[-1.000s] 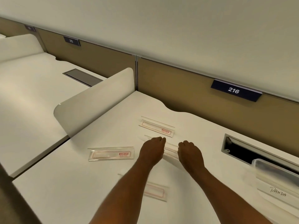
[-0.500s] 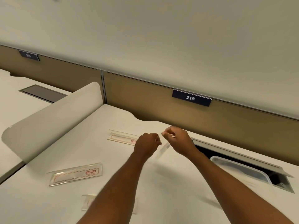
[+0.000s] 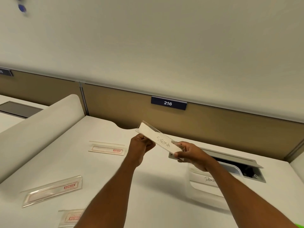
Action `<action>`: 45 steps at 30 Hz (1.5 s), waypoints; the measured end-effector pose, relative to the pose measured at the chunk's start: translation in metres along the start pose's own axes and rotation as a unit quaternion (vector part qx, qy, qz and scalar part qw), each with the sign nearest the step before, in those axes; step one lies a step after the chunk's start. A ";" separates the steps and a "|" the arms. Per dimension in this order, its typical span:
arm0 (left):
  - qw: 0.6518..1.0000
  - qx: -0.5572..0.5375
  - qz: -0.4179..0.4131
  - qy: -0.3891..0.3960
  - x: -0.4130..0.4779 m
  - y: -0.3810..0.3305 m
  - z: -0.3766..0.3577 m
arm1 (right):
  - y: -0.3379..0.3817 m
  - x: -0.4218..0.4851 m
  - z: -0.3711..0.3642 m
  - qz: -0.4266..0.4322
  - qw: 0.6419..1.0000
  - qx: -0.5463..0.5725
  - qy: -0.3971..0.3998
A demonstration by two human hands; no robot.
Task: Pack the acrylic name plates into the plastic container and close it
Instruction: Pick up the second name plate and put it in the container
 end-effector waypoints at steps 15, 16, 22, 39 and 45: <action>0.997 0.008 0.030 0.069 0.003 0.014 -0.062 | -0.011 -0.059 0.088 -0.001 0.992 -0.052 -0.113; 0.994 0.063 0.024 0.090 0.003 0.017 -0.072 | -0.016 -0.066 0.097 -0.003 0.989 -0.071 -0.129; 0.924 0.338 -0.020 0.179 -0.003 0.044 -0.113 | -0.052 -0.109 0.147 -0.048 0.961 -0.178 -0.204; 0.626 0.708 -0.165 0.283 -0.012 0.128 -0.192 | -0.118 -0.110 0.185 -0.102 0.867 -0.408 -0.268; 0.518 0.774 -0.169 0.322 -0.017 0.150 -0.202 | -0.132 -0.084 0.181 -0.129 0.821 -0.513 -0.215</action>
Point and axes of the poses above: each hand's wrist, its own x-axis towards the middle knuckle, its own z-axis out of the back of the hand, y = z × x, the point moved 7 cm from there along x, towards the middle knuckle, and after that the axes turned 9 degrees about -z, right-handed, at the moved point
